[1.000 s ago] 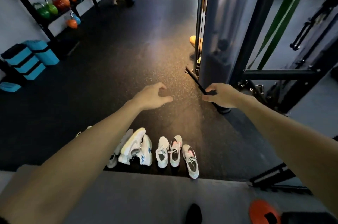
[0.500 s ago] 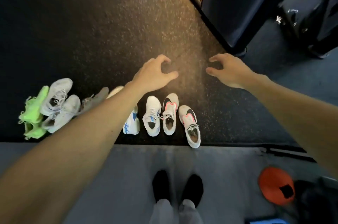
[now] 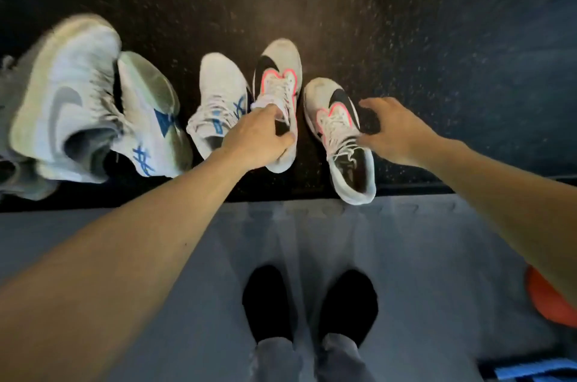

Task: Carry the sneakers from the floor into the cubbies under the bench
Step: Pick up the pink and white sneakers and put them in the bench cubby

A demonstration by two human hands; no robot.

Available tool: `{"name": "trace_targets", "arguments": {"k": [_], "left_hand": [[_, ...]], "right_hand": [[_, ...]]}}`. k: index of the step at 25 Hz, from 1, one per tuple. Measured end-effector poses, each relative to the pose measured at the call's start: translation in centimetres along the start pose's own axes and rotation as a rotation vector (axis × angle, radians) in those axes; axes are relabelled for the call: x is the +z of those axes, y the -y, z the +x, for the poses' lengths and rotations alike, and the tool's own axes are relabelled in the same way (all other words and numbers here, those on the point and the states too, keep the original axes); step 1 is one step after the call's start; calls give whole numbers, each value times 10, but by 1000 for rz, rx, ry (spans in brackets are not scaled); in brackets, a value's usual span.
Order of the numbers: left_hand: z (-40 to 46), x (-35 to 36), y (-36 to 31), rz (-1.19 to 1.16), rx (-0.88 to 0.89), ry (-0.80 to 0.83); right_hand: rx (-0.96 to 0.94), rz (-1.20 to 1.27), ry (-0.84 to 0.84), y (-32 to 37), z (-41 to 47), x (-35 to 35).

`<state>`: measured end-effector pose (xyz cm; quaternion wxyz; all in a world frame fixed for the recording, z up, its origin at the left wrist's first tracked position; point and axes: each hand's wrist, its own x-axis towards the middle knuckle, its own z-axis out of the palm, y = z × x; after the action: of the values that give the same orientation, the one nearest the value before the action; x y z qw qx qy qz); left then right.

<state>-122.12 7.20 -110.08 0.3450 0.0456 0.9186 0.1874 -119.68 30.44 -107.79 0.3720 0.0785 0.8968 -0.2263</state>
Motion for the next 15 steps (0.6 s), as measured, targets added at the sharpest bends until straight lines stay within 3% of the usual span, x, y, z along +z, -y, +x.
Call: {"name": "trace_targets", "arguments": {"k": [3, 7, 11, 15], "left_hand": [[15, 47, 18, 220, -24, 78], [21, 76, 25, 587, 65, 13], [19, 72, 23, 625, 168, -71], [4, 26, 3, 579, 228, -118]], "right_hand": [[61, -25, 44, -27, 19, 60], [158, -89, -178, -42, 36, 90], [122, -147, -293, -38, 44, 79], [152, 30, -426, -9, 36, 36]]}}
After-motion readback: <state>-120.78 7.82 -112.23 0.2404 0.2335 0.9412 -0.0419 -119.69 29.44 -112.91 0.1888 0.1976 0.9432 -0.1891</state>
